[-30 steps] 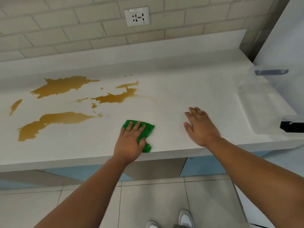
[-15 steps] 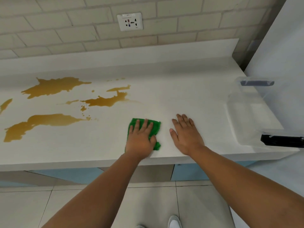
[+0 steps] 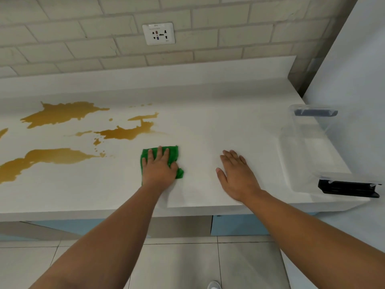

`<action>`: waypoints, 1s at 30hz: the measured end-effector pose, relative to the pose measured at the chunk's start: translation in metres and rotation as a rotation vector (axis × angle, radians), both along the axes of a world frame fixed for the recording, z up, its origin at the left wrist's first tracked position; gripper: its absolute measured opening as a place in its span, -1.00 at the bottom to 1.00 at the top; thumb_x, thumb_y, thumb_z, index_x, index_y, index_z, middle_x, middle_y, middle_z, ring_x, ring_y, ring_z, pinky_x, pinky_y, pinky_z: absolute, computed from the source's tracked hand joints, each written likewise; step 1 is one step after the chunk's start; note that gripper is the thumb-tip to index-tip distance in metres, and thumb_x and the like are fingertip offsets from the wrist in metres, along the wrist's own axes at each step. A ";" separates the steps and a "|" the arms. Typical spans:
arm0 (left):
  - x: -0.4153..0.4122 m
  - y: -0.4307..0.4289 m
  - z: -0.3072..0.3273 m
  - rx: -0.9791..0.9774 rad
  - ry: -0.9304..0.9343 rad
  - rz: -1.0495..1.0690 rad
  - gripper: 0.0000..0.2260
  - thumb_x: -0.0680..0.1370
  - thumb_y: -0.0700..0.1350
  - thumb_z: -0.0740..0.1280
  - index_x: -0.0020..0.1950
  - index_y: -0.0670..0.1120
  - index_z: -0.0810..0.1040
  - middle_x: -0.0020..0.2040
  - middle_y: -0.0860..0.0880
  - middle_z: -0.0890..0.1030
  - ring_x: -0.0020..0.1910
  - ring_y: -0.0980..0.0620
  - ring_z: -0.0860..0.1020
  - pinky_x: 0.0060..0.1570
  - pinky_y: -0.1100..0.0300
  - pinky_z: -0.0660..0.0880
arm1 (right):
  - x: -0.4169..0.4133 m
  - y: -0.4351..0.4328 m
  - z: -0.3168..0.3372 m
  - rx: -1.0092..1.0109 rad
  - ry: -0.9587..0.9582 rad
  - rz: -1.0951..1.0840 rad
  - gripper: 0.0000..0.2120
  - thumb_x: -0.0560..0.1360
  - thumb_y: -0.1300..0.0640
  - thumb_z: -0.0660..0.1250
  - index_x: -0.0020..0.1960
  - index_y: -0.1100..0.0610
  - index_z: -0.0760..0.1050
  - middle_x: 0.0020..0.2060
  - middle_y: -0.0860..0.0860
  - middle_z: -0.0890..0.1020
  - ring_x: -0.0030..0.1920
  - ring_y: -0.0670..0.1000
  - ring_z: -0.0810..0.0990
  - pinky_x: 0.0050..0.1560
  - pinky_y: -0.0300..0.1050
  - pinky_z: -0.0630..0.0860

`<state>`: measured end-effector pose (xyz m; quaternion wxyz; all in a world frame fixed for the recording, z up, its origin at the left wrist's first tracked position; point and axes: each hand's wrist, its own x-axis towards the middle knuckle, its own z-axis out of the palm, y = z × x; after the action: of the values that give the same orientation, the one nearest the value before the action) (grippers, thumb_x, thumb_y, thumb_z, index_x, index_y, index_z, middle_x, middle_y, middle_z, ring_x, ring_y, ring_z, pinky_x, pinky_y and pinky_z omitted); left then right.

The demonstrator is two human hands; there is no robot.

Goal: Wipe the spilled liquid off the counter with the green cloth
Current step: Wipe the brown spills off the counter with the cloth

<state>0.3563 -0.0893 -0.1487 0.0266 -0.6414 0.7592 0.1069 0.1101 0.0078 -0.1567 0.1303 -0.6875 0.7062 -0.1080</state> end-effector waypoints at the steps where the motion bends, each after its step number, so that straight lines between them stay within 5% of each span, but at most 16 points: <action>1: -0.015 0.002 0.001 -0.005 -0.001 -0.055 -0.41 0.62 0.19 0.00 0.62 0.05 0.00 0.62 -0.02 -0.04 0.59 -0.18 -0.09 0.53 -0.14 -0.14 | -0.007 0.001 0.000 0.002 0.038 -0.013 -0.39 0.65 -0.15 -0.12 0.59 0.16 0.09 0.59 0.05 0.11 0.59 0.02 -0.03 0.58 0.00 -0.10; 6: -0.063 0.034 0.001 -0.027 0.051 -0.390 -0.43 0.63 0.19 0.03 0.61 0.06 0.05 0.62 0.00 0.00 0.59 -0.14 -0.10 0.53 -0.09 -0.19 | -0.019 0.003 -0.001 0.003 0.081 0.010 -0.20 0.52 -0.25 -0.32 0.58 0.17 0.14 0.58 0.06 0.15 0.59 0.03 0.01 0.58 0.03 -0.10; 11: -0.013 0.065 -0.008 -0.009 0.199 -0.724 -0.48 0.61 0.15 0.11 0.57 0.11 0.19 0.59 0.13 0.10 0.59 0.04 -0.09 0.55 0.04 -0.19 | -0.019 0.006 -0.003 0.007 0.064 0.010 -0.21 0.54 -0.25 -0.35 0.59 0.16 0.12 0.59 0.04 0.11 0.59 0.01 -0.04 0.58 0.02 -0.15; 16: 0.019 0.023 -0.004 -0.020 0.168 -0.444 -0.40 0.53 0.24 -0.04 0.57 0.13 0.19 0.59 0.10 0.11 0.59 0.01 -0.04 0.53 0.11 -0.20 | -0.019 0.006 -0.003 0.035 0.067 0.017 -0.16 0.51 -0.31 -0.44 0.61 0.14 0.02 0.61 0.02 0.00 0.59 -0.01 -0.14 0.58 0.03 -0.20; 20: -0.034 0.000 -0.003 -0.025 0.070 -0.203 -0.44 0.61 0.17 -0.03 0.61 0.04 0.09 0.62 0.02 0.03 0.59 -0.13 -0.07 0.53 -0.07 -0.15 | -0.020 0.005 -0.002 0.032 0.046 0.015 -0.19 0.54 -0.31 -0.38 0.61 0.15 -0.01 0.61 0.02 -0.02 0.59 -0.02 -0.15 0.58 0.01 -0.20; 25: -0.095 0.038 -0.002 -0.038 0.089 -0.439 -0.42 0.59 0.15 -0.05 0.60 0.04 0.10 0.61 0.02 0.05 0.59 -0.12 -0.06 0.53 -0.07 -0.18 | -0.020 0.007 -0.003 -0.011 -0.009 -0.043 -0.18 0.54 -0.30 -0.32 0.60 0.20 0.02 0.60 0.09 0.03 0.59 0.02 -0.09 0.57 -0.05 -0.21; 30: -0.056 0.062 -0.007 -0.036 0.192 -0.656 -0.46 0.57 0.13 0.03 0.57 0.11 0.18 0.58 0.12 0.10 0.57 0.07 -0.08 0.54 0.06 -0.18 | -0.020 0.006 -0.002 -0.005 -0.014 -0.038 -0.17 0.53 -0.31 -0.36 0.60 0.20 0.02 0.60 0.08 0.03 0.59 0.03 -0.10 0.57 -0.05 -0.22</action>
<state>0.3004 -0.0270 -0.1553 -0.0231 -0.3507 0.9258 0.1392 0.0900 0.0138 -0.1589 0.1315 -0.6734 0.7180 -0.1169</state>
